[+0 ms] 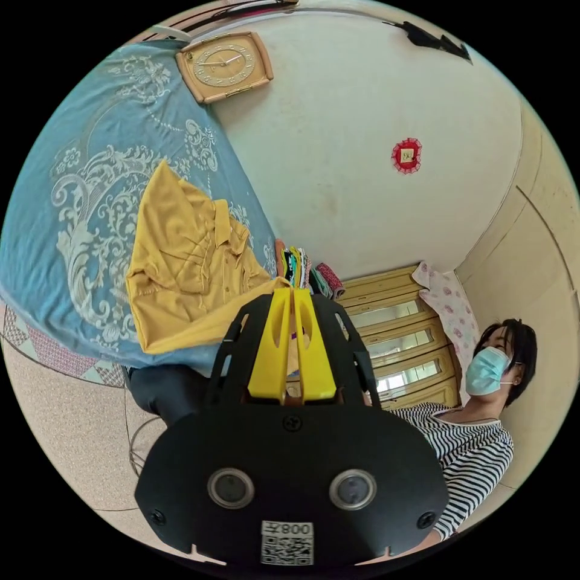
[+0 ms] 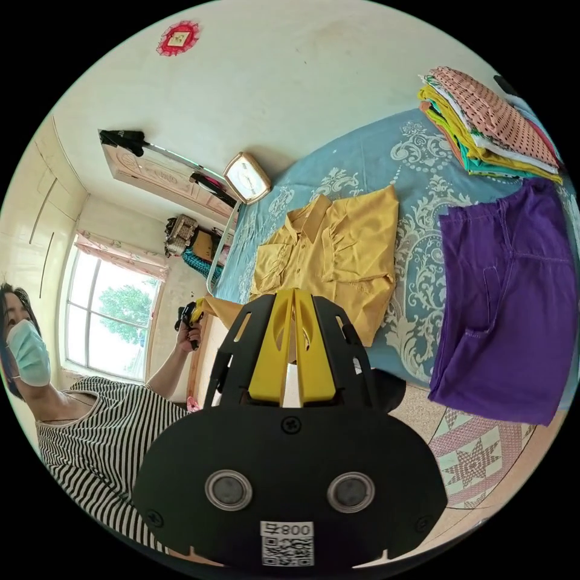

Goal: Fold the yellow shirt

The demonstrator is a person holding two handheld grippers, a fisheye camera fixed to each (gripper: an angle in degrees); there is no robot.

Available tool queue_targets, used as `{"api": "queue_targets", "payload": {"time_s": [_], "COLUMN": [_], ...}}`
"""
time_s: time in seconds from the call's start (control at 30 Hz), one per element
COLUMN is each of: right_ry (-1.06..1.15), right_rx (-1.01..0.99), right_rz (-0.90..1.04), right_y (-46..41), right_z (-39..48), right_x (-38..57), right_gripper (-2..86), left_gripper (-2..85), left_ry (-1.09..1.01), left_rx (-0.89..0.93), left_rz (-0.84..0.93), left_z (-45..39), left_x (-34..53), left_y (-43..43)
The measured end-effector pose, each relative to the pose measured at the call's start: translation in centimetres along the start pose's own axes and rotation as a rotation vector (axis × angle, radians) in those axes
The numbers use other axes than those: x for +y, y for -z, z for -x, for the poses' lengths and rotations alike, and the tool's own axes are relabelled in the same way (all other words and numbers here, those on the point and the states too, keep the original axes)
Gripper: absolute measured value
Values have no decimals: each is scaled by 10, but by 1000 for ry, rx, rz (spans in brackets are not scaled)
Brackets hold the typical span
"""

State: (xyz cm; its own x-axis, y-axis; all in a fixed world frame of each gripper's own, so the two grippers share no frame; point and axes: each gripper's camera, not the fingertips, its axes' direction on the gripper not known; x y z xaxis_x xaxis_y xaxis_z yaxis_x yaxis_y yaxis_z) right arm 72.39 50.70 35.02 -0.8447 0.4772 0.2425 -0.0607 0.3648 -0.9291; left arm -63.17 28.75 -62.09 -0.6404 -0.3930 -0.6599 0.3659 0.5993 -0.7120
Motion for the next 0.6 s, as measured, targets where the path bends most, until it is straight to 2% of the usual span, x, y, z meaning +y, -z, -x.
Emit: {"api": "queue_targets", "payload": {"time_s": [0.3, 0.37, 0.47, 0.6], "right_ry": [-45, -90, -200, -177], "right_rx": [67, 89, 140, 241], "right_rz": [14, 48, 145, 160], "right_y": [-72, -99, -150, -174], "right_z": [-80, -108, -160, -185], "right_x": [-218, -255, -289, -287], "right_gripper": [1, 2, 5, 20], "left_gripper": [16, 27, 57, 89], "left_ry": [44, 89, 174, 110], "left_rx": [-108, -231, -278, -303], "left_rz": [-73, -81, -102, -88], "left_z": [54, 84, 119, 120], "left_x": [-187, -216, -222, -209], "left_y": [-76, -99, -117, -117]}}
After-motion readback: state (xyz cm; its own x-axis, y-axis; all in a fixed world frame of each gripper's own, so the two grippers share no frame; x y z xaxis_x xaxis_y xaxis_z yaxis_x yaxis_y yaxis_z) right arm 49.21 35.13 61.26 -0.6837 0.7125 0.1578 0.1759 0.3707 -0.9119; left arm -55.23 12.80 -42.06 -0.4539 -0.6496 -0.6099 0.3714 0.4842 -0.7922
